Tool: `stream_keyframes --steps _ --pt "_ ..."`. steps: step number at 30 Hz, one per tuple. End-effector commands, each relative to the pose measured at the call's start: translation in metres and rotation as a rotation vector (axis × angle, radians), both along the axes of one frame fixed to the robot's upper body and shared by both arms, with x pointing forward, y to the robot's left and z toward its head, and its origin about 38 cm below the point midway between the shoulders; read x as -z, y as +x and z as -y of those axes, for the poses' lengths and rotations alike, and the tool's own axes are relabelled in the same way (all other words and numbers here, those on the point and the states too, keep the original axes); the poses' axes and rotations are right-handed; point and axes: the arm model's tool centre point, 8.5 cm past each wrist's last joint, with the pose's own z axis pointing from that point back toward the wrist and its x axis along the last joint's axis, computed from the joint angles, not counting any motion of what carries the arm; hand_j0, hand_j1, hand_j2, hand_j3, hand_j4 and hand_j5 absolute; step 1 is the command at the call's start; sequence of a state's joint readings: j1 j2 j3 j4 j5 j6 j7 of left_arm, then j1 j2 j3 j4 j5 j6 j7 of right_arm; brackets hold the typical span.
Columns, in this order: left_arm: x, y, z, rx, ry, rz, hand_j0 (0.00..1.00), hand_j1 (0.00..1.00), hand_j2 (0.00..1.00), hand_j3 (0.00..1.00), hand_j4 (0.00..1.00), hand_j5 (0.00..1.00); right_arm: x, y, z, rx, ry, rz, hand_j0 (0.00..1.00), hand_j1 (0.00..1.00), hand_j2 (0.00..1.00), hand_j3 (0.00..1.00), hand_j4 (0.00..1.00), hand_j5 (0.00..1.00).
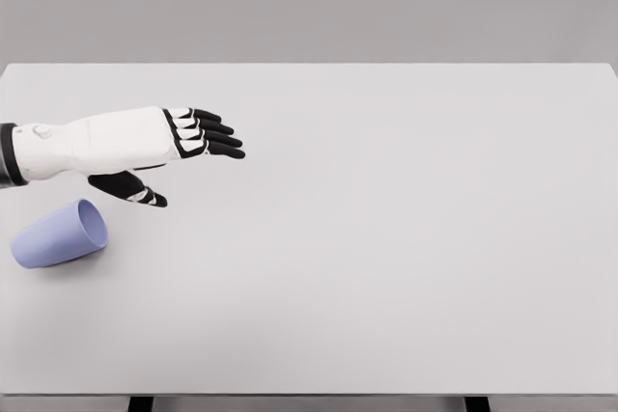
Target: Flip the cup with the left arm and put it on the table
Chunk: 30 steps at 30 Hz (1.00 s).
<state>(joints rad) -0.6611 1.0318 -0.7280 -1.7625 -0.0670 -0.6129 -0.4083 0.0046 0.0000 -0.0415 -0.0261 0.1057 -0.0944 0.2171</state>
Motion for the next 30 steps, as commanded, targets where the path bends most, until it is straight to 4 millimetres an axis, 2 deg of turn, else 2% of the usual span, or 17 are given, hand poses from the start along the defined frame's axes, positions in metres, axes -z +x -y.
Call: stream_keyframes --steps 1,5,8,11,13,14,16,18,20,21,22,24,26,30 --pt "-0.001 0.000 0.000 -0.002 -0.006 -0.002 1.00 1.00 1.00 1.00 1.00 1.00 0.000 0.001 0.000 0.003 -0.001 0.002 1.00 1.00 1.00 1.00 1.00 1.00" --pt "-0.009 0.002 -0.004 -0.011 0.004 0.020 1.00 1.00 1.00 1.00 1.00 1.00 0.000 -0.002 0.000 0.004 -0.002 -0.005 1.00 1.00 1.00 1.00 1.00 1.00" --pt "-0.027 0.005 -0.016 -0.041 0.018 0.063 1.00 1.00 1.00 1.00 1.00 1.00 0.000 -0.002 0.000 0.002 -0.002 -0.005 1.00 1.00 1.00 1.00 1.00 1.00" --pt "-0.049 0.014 -0.038 -0.101 0.056 0.098 1.00 1.00 1.00 1.00 1.00 1.00 0.000 -0.002 0.000 0.002 -0.002 -0.005 1.00 1.00 1.00 1.00 1.00 1.00" --pt "-0.044 0.013 -0.044 -0.114 0.002 0.051 1.00 1.00 1.00 1.00 1.00 1.00 0.000 -0.002 0.000 0.002 -0.002 -0.005 1.00 1.00 1.00 1.00 1.00 1.00" --pt "-0.048 0.010 -0.089 -0.230 -0.006 0.005 1.00 1.00 1.00 1.00 1.00 1.00 0.000 -0.002 0.000 0.002 -0.002 -0.005 1.00 1.00 1.00 1.00 1.00 1.00" --pt "-0.074 0.001 -0.111 -0.304 -0.070 0.083 1.00 1.00 1.00 1.00 1.00 1.00 0.000 -0.002 0.000 0.002 -0.002 -0.005 1.00 1.00 1.00 1.00 1.00 1.00" --pt "-0.089 -0.016 -0.130 -0.361 -0.158 0.026 1.00 1.00 1.00 1.00 1.00 1.00 0.000 -0.002 0.000 0.002 -0.002 -0.005 1.00 1.00 1.00 1.00 1.00 1.00" --pt "-0.090 -0.032 -0.147 -0.421 -0.214 -0.115 1.00 1.00 1.00 1.00 1.00 1.00 0.000 -0.002 0.000 0.002 -0.002 -0.005 1.00 1.00 1.00 1.00 1.00 1.00" --pt "-0.086 -0.037 -0.146 -0.427 -0.244 -0.177 1.00 1.00 1.00 1.00 1.00 1.00 0.000 -0.002 0.000 0.002 -0.002 -0.005 1.00 1.00 1.00 1.00 1.00 1.00" --pt "-0.076 -0.044 -0.154 -0.469 -0.241 -0.257 1.00 1.00 1.00 1.00 1.00 1.00 0.000 -0.002 0.000 0.002 -0.002 -0.005 1.00 1.00 1.00 1.00 1.00 1.00" --pt "-0.064 -0.048 -0.159 -0.514 -0.294 -0.321 1.00 1.00 1.00 1.00 1.00 1.00 0.000 -0.002 0.000 0.002 -0.002 -0.005 1.00 1.00 1.00 1.00 1.00 1.00" --pt "-0.058 -0.047 -0.162 -0.562 -0.352 -0.304 1.00 1.00 1.00 1.00 1.00 1.00 0.000 -0.002 0.000 0.002 -0.002 -0.005 1.00 1.00 1.00 1.00 1.00 1.00" --pt "-0.023 -0.055 -0.164 -0.595 -0.349 -0.400 1.00 1.00 1.00 1.00 1.00 1.00 0.000 -0.002 0.000 0.002 -0.002 -0.005 1.00 1.00 1.00 1.00 1.00 1.00"
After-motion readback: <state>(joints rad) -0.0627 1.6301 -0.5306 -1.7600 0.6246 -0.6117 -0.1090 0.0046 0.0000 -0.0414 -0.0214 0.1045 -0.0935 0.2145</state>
